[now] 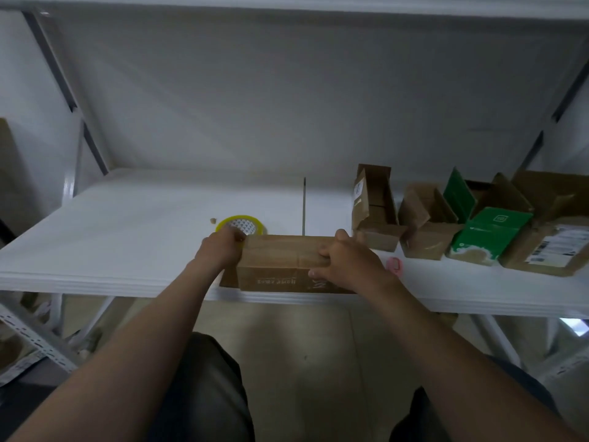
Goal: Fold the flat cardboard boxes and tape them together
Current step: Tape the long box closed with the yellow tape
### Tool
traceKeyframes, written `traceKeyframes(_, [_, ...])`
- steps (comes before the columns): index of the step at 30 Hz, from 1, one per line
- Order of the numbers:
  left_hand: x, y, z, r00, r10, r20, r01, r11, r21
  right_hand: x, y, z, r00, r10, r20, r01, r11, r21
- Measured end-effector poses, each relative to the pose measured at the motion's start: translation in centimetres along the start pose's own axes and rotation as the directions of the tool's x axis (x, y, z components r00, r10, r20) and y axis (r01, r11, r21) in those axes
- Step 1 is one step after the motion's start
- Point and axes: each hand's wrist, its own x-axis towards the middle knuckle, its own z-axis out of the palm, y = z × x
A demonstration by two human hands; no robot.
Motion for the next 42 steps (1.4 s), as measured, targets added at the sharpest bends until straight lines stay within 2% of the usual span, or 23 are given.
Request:
traceKeyframes(3, [0.8, -0.3, 0.0, 0.998, 0.011, 0.060, -0.015, 0.997, 0.071, 0.3, -0.1, 0.1, 1.000, 0.010, -0.023, -0.010, 1.000, 0.026])
traceKeyframes(6, [1.3, -0.8, 0.4, 1.000, -0.013, -0.012, 0.014, 0.999, 0.050, 0.3, 0.0, 0.2, 0.999, 0.024, -0.030, -0.023, 0.998, 0.051])
traceKeyframes(11, [1.0, -0.2, -0.9, 0.976, -0.065, -0.210, 0.035, 0.989, -0.145, 0.3, 0.0, 0.4, 0.999, 0.019, -0.040, -0.018, 0.999, 0.039])
traceKeyframes(14, [-0.3, 1.8, -3.3, 0.937, -0.061, -0.345, -0.040, 0.960, -0.276, 0.7, -0.5, 0.0, 0.998, 0.013, -0.058, -0.011, 0.999, 0.034])
traceKeyframes(16, [-1.1, 3.5, -4.6, 0.915, -0.020, -0.402, -0.138, 0.923, -0.360, 1.3, -1.0, -0.3, 0.998, 0.007, -0.069, -0.004, 0.999, 0.040])
traceKeyframes(18, [-1.9, 5.5, -5.1, 0.918, -0.001, -0.397, -0.239, 0.797, -0.555, 2.0, -1.6, -0.3, 0.997, 0.009, -0.081, -0.006, 0.999, 0.036])
traceKeyframes(21, [-2.5, 8.4, -4.1, 0.964, 0.018, -0.264, -0.230, 0.554, -0.800, 3.3, -1.8, -0.2, 0.994, 0.031, -0.104, -0.020, 0.995, 0.103])
traceKeyframes(23, [-2.8, 9.8, -2.9, 0.984, 0.057, -0.170, -0.177, 0.450, -0.875, 4.2, -1.4, -0.3, 0.996, 0.032, -0.081, -0.018, 0.985, 0.172])
traceKeyframes(25, [-2.8, 10.6, -1.3, 0.987, 0.091, -0.132, -0.158, 0.396, -0.904, 5.1, -0.6, -0.5, 0.999, 0.021, -0.033, -0.011, 0.963, 0.270])
traceKeyframes(27, [-1.9, 10.3, 0.6, 0.978, 0.124, -0.165, -0.204, 0.443, -0.873, 5.5, 0.4, -1.0, 0.999, 0.029, -0.017, -0.018, 0.883, 0.469])
traceKeyframes(29, [-0.9, 9.9, 2.2, 0.971, 0.173, -0.163, -0.229, 0.502, -0.834, 5.6, 1.4, -1.7, 0.995, 0.101, -0.023, -0.056, 0.715, 0.697])
traceKeyframes(31, [-0.4, 9.8, 3.2, 0.966, 0.210, -0.151, -0.243, 0.537, -0.807, 6.1, 2.3, -2.0, 0.978, 0.204, -0.051, -0.078, 0.577, 0.813])
traceKeyframes(34, [-0.1, 10.1, 4.3, 0.956, 0.232, -0.182, -0.288, 0.611, -0.738, 7.4, 2.4, -1.3, 0.959, 0.258, -0.117, 0.004, 0.401, 0.916])
traceKeyframes(37, [0.2, 10.4, 4.4, 0.944, 0.266, -0.195, -0.323, 0.630, -0.706, 8.9, 2.1, -0.5, 0.948, 0.270, -0.168, 0.101, 0.246, 0.964])
traceKeyframes(40, [0.8, 11.0, 3.8, 0.947, 0.276, -0.163, -0.310, 0.658, -0.686, 10.0, 2.3, -0.8, 0.952, 0.243, -0.186, 0.142, 0.189, 0.972])
traceKeyframes(42, [1.4, 11.4, 2.9, 0.960, 0.257, -0.114, -0.267, 0.711, -0.650, 10.1, 2.6, -1.0, 0.964, 0.182, -0.196, 0.169, 0.152, 0.974])
